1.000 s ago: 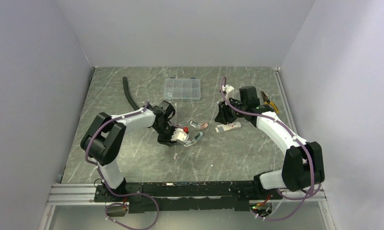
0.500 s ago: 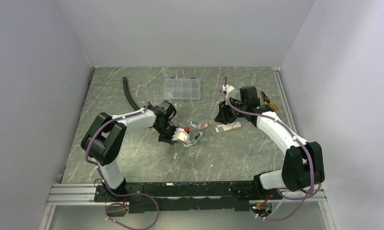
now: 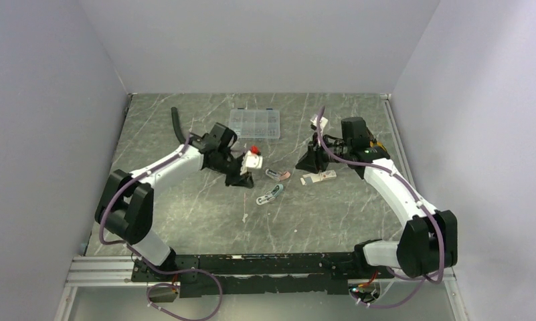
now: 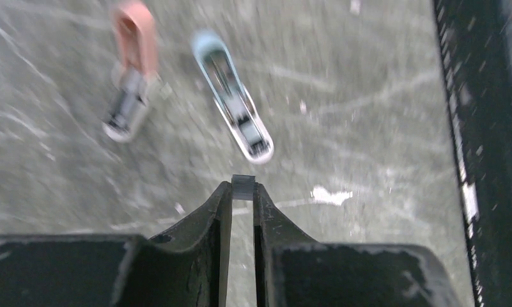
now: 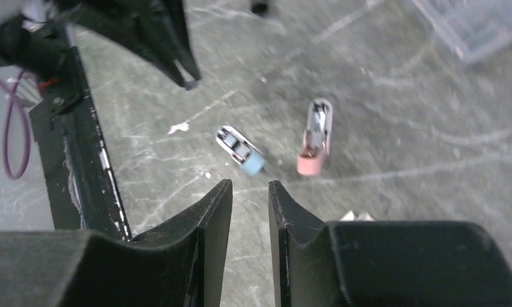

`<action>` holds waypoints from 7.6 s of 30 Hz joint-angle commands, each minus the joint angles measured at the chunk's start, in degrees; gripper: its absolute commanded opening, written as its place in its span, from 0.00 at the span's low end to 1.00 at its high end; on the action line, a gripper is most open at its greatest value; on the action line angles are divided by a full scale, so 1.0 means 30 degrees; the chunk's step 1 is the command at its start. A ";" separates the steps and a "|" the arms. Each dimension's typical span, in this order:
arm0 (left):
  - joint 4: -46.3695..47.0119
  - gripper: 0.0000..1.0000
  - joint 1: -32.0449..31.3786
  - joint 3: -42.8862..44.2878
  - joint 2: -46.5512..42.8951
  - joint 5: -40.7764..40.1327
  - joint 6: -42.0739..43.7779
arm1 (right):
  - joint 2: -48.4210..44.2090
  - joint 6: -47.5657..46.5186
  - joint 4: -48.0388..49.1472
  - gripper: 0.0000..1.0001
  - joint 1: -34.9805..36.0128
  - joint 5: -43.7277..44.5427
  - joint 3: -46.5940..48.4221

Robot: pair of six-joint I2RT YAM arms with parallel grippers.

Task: Load the staples into the stapler
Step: Pick up the staple from the center of the board, then adjust the staple.

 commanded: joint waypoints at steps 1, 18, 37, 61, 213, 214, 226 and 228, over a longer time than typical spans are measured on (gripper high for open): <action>-0.0329 0.18 0.0535 0.3007 -0.0418 0.6397 -0.4031 | -0.1442 -0.2874 -0.0338 0.30 0.0032 -0.4774 0.1823; -0.6255 0.15 -0.0513 1.0079 0.4572 1.3739 -0.7164 | -0.5181 -1.1737 -0.4893 0.23 0.5331 0.0103 0.2821; -0.6419 0.15 -0.1712 1.0646 0.5023 1.3370 -0.7355 | -0.4921 -1.2461 -0.4509 0.19 0.7121 0.2052 0.1373; -0.7103 0.15 -0.1991 1.0803 0.5134 1.3131 -0.6511 | -0.4670 -1.2207 -0.4312 0.26 0.7739 0.2248 0.1593; 0.8071 0.56 -0.3841 0.3763 -0.1842 -0.9079 -0.2774 | 0.4319 2.0627 1.2787 0.08 -0.0810 -0.6214 0.0572; 0.7957 0.56 -0.3938 0.3888 -0.1742 -0.9135 -0.2600 | 0.4315 2.0586 1.2646 0.08 -0.0894 -0.6211 0.0619; 0.7095 0.53 -0.4893 0.4788 -0.0841 -0.8518 -0.2068 | 0.4921 2.1565 1.3297 0.07 -0.1367 -0.6448 0.0510; 0.7187 0.51 -0.5053 0.4914 -0.0601 -0.8732 -0.2110 | 0.4952 2.1717 1.3408 0.07 -0.1354 -0.6500 0.0523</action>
